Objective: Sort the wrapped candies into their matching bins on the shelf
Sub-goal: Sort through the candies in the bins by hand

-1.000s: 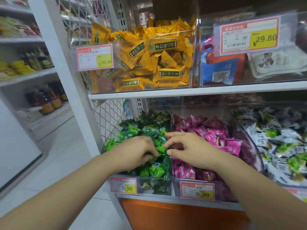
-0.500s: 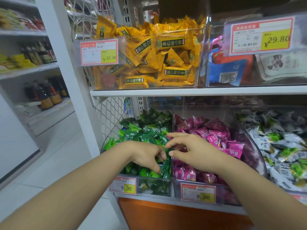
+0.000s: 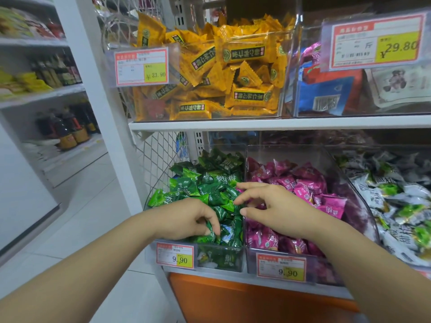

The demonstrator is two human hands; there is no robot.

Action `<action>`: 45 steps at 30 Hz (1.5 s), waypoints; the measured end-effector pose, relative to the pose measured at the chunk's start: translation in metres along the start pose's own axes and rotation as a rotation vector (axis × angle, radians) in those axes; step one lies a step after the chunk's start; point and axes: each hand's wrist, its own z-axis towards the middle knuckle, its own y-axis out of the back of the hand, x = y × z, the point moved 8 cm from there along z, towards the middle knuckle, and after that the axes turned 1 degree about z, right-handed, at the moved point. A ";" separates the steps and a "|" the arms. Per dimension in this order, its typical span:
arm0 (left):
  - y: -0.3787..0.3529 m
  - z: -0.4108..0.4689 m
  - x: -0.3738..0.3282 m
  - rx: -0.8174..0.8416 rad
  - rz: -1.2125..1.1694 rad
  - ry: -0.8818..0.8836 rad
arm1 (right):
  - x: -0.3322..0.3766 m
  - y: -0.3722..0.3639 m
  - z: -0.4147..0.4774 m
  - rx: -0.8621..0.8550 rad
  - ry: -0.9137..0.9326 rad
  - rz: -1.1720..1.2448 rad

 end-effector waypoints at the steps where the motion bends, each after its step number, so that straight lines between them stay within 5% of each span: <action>1: 0.003 -0.002 0.001 -0.043 -0.032 -0.006 | 0.000 0.000 0.000 -0.001 0.000 0.001; 7: 0.059 -0.025 0.014 -0.596 -0.484 -0.042 | 0.001 0.001 0.001 -0.014 0.007 0.014; 11: 0.082 -0.032 0.036 -0.957 -0.394 0.131 | 0.002 0.002 0.002 -0.033 0.010 0.010; 18: 0.081 -0.009 0.048 -0.901 -0.112 0.210 | 0.000 0.001 0.002 -0.029 0.008 0.015; 23: 0.103 -0.015 0.048 -1.075 -0.056 0.251 | 0.000 0.001 0.002 -0.026 0.006 0.010; 30: 0.085 0.008 0.051 -0.757 -0.008 0.224 | 0.001 0.002 0.001 -0.023 0.006 0.013; 35: 0.084 -0.018 0.013 -0.871 0.032 0.044 | 0.002 0.002 0.000 -0.022 0.009 0.013; 40: 0.020 0.003 -0.028 -0.311 -0.008 -0.142 | 0.004 0.002 0.001 -0.032 0.017 0.010; 45: -0.011 0.029 -0.020 -0.151 0.410 -0.053 | 0.004 0.001 0.001 -0.036 0.025 -0.001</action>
